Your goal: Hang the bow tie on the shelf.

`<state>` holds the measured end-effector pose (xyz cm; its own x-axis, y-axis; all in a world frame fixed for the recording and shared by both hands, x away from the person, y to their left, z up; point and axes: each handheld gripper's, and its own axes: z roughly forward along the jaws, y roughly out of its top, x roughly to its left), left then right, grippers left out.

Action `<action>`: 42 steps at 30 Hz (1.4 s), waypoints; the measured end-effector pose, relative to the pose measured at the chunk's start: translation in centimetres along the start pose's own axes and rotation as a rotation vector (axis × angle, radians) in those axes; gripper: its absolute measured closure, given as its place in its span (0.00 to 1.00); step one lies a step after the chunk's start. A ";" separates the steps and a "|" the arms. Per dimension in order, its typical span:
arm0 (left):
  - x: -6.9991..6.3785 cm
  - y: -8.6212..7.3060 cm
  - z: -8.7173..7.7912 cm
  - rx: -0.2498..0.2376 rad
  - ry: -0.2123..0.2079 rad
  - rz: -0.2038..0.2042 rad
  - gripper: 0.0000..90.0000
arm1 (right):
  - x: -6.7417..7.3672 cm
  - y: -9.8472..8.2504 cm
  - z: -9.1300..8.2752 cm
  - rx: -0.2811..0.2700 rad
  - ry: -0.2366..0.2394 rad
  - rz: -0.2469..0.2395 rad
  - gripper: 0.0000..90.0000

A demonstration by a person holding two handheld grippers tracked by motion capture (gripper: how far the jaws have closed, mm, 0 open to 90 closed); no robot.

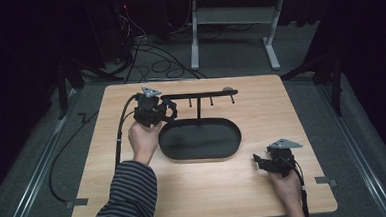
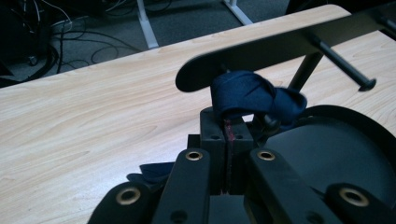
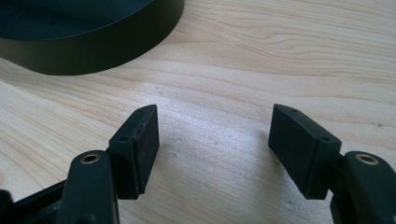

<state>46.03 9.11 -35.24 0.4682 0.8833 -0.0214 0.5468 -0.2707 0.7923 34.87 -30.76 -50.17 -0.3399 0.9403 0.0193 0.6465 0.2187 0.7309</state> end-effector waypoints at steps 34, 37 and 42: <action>1.5 -2.9 -0.6 -0.006 -0.098 0.000 0.65 | 0.2 0.0 0.0 0.005 -0.014 -0.010 0.39; 1.5 -3.0 -1.2 -0.026 -0.110 0.002 0.62 | 0.2 0.0 0.0 0.004 -0.014 -0.014 0.39; 1.9 -3.3 -2.1 -0.061 -0.134 -0.014 0.60 | 0.3 0.0 0.0 0.005 -0.016 -0.014 0.39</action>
<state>43.65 12.48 -36.56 0.5514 0.8269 -0.1105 0.5124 -0.2311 0.8270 34.82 -30.50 -50.19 -0.3384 0.9410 -0.0016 0.6455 0.2334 0.7273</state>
